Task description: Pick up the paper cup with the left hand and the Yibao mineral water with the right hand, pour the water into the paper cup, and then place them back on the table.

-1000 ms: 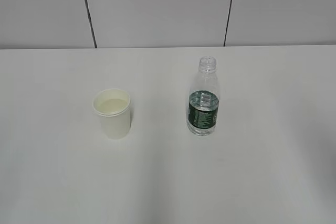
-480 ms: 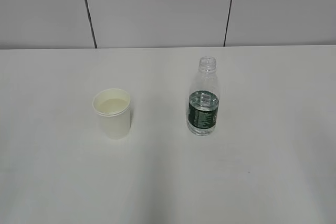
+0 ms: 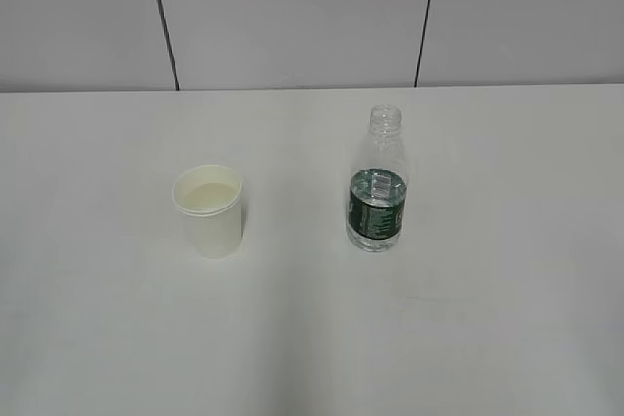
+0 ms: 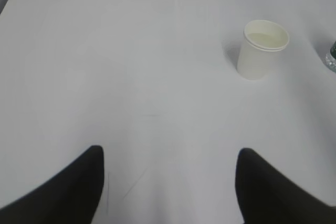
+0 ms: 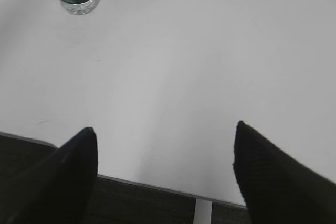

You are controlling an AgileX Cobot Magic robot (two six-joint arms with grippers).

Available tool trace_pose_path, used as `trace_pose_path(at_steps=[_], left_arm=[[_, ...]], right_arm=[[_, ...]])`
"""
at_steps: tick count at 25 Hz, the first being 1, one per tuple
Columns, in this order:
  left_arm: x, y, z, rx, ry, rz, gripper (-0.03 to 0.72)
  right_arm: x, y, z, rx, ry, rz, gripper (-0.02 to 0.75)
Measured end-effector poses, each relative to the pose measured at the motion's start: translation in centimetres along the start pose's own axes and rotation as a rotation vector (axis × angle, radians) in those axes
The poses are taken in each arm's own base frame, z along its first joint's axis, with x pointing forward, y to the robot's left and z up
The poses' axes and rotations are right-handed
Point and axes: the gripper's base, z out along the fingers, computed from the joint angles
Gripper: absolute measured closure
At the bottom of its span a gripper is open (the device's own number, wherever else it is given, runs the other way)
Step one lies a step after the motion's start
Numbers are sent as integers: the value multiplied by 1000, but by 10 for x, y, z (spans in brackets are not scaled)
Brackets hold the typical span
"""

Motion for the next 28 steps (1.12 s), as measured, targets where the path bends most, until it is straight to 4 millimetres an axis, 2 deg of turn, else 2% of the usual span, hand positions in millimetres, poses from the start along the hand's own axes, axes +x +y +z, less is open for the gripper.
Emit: trace_pose_path(at_steps=[5,12,28], left_arm=[[0,0,0,1,0,0,170],[0,0,0,1,0,0,179],[0,0,0,1,0,0,221]], right_arm=[[-1,6,0,75,9,42,146],[-2,9,9,63,-27,54,146],[-3,8,9,2,-44,17,146]])
